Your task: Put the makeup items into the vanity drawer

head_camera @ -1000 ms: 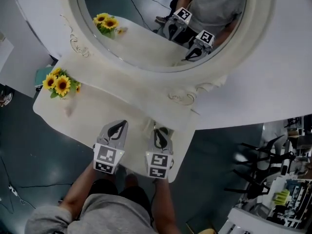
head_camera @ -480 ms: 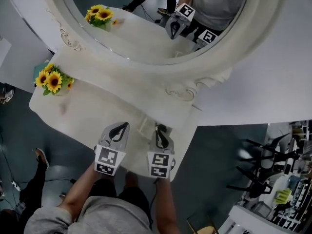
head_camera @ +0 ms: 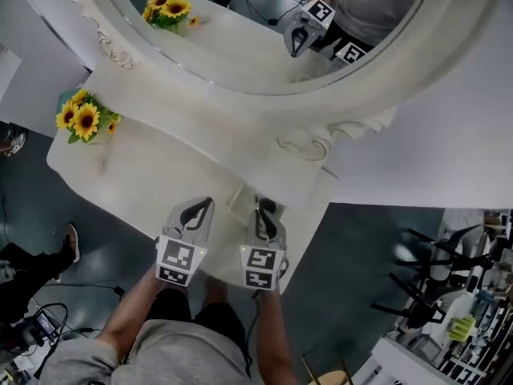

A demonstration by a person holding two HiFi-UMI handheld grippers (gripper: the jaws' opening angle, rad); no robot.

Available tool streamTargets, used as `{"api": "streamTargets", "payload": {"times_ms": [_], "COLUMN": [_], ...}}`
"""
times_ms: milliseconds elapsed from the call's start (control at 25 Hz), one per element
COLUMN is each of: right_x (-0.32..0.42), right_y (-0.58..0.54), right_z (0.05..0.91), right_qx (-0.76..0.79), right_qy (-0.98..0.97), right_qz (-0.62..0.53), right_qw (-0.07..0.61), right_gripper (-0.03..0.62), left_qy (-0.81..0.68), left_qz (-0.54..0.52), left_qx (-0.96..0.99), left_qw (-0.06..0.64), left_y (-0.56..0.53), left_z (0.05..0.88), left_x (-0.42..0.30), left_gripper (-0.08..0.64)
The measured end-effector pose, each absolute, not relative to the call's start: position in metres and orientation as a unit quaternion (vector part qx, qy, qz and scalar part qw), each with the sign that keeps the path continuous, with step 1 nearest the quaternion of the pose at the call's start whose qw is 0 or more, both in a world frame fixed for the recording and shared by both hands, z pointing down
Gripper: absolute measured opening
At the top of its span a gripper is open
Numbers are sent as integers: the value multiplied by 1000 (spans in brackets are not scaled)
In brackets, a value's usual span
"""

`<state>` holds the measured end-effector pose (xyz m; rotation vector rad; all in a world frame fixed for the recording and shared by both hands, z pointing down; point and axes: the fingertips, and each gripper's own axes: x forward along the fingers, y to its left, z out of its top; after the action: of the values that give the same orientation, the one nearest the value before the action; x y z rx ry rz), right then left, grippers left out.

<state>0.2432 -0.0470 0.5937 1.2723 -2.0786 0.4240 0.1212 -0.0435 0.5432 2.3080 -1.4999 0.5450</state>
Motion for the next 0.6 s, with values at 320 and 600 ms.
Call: {"api": "streamTargets", "payload": {"times_ms": [320, 600], "right_x": [239, 241], "right_y": [-45, -46], "right_z": [591, 586], "right_qx": [481, 482], "right_qy": [-802, -804], "right_qz": [187, 181], "right_qw": [300, 296], "right_gripper": [130, 130], "left_qy": [-533, -534], "left_qz": [192, 190], "left_qx": [807, 808], "left_qw": [164, 159], "left_y": [-42, -40], "left_z": [540, 534], "left_x": [121, 122], "left_gripper": [11, 11]}}
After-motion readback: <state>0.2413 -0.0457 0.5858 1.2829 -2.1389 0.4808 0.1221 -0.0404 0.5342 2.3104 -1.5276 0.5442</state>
